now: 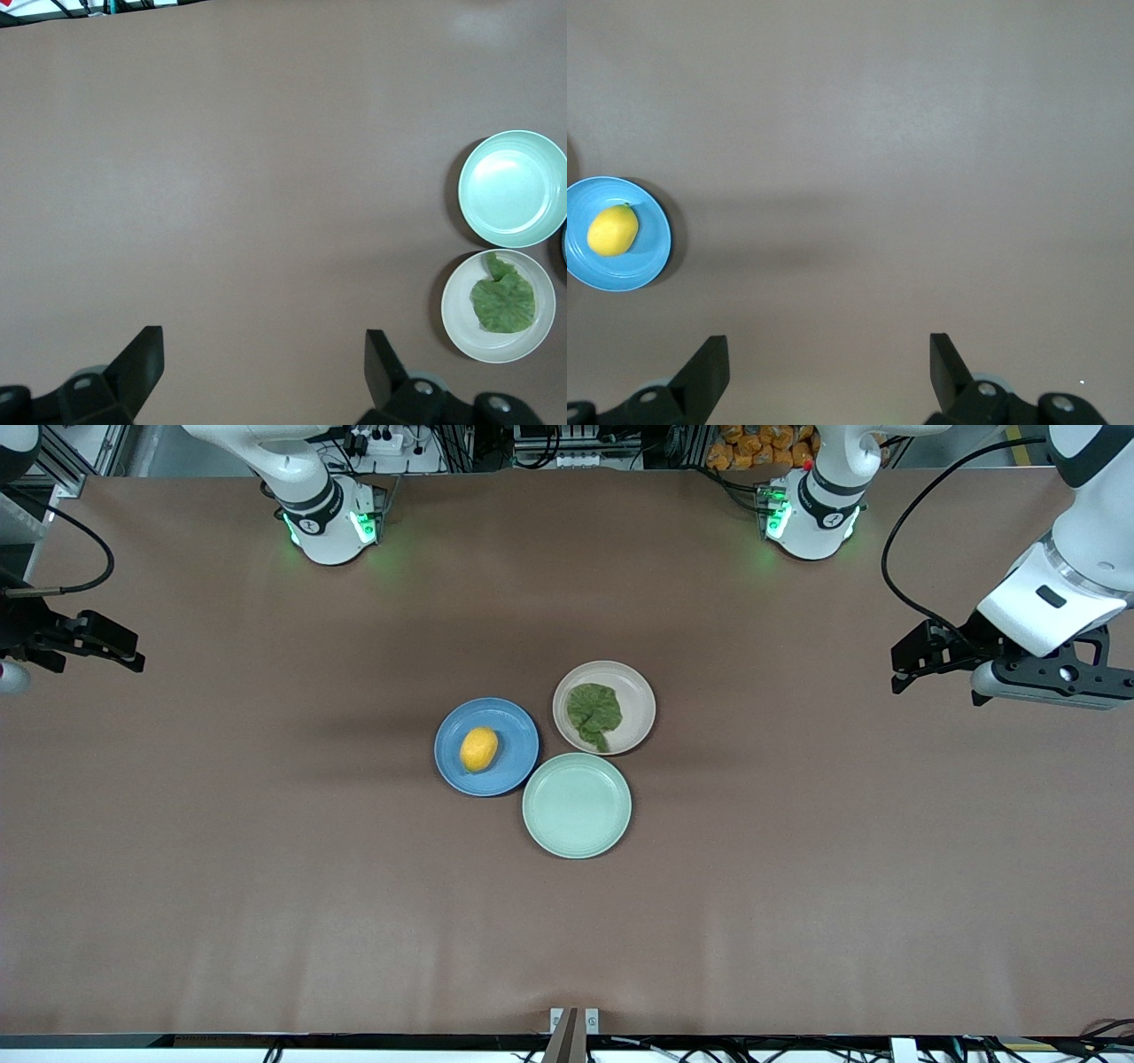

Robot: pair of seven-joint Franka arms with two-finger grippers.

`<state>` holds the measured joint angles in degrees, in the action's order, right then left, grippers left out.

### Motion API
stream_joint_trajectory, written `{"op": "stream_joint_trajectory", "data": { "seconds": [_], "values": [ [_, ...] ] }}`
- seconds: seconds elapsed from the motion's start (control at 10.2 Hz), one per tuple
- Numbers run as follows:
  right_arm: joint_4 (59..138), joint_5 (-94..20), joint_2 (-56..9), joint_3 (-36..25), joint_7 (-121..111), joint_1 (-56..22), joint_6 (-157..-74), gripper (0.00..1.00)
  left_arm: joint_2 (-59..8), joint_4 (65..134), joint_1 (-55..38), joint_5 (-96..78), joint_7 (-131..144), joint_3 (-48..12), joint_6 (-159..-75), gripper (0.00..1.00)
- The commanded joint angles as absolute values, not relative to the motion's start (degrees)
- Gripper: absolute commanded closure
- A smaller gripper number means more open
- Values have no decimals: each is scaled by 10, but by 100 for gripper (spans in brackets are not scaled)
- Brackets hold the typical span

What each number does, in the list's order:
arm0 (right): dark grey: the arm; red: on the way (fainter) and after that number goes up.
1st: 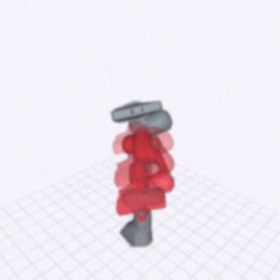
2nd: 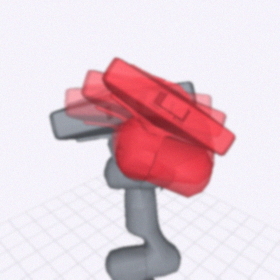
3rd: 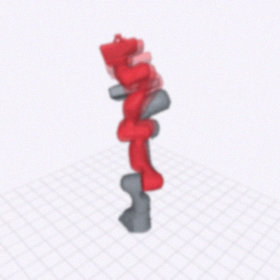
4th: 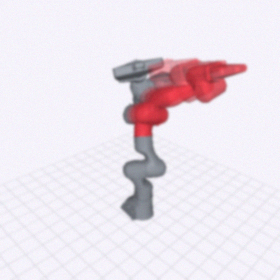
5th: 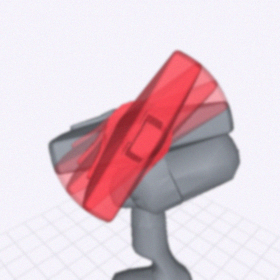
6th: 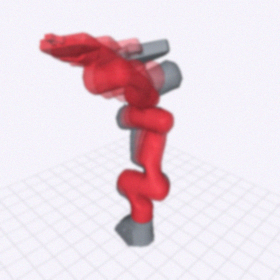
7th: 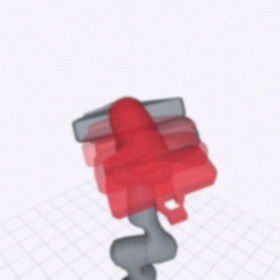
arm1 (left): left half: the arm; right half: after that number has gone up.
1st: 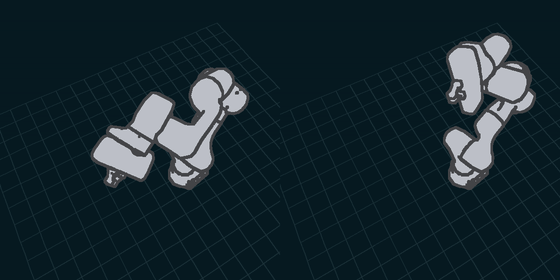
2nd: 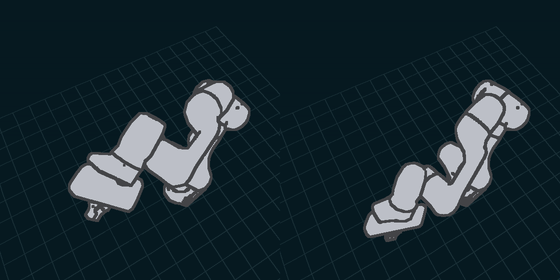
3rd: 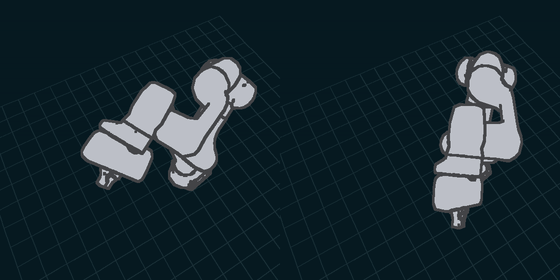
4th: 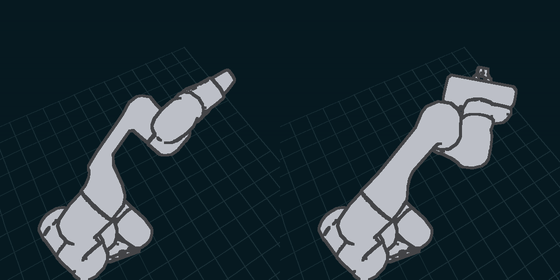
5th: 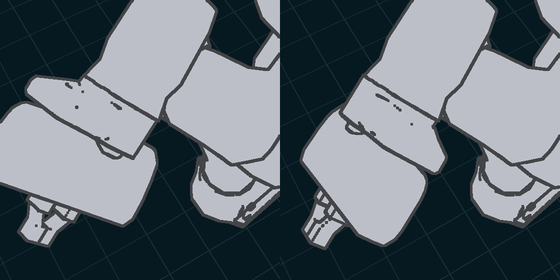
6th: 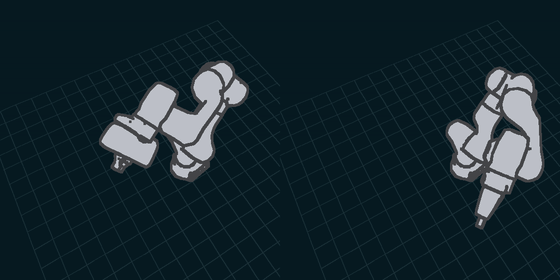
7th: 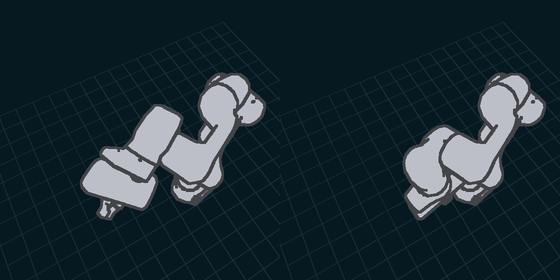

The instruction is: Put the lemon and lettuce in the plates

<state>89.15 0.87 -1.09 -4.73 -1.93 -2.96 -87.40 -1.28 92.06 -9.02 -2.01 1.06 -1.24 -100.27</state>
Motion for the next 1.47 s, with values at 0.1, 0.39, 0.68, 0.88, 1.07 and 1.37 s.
{"op": "stream_joint_trajectory", "data": {
  "seconds": [0.1,0.39,0.68,0.88,1.07,1.37],
  "values": [
    [892,18,-8,-47,-10,-35,-870,0,-17,911,-86,-25,-6,-11,-1003,0],
    [891,15,-8,-47,-14,-34,-869,0,-12,912,-92,-25,4,-14,-1001,0],
    [891,14,-8,-47,-14,-35,-868,0,7,933,-91,-20,29,-26,-997,0],
    [891,13,-8,-47,-14,-34,-867,0,18,945,-91,-5,34,-36,-999,0],
    [891,13,-8,-47,-15,-34,-867,0,13,940,-89,-5,33,-37,-999,0],
    [891,13,-8,-47,-15,-34,-866,0,12,938,-88,-4,33,-36,-999,0]
  ]
}}
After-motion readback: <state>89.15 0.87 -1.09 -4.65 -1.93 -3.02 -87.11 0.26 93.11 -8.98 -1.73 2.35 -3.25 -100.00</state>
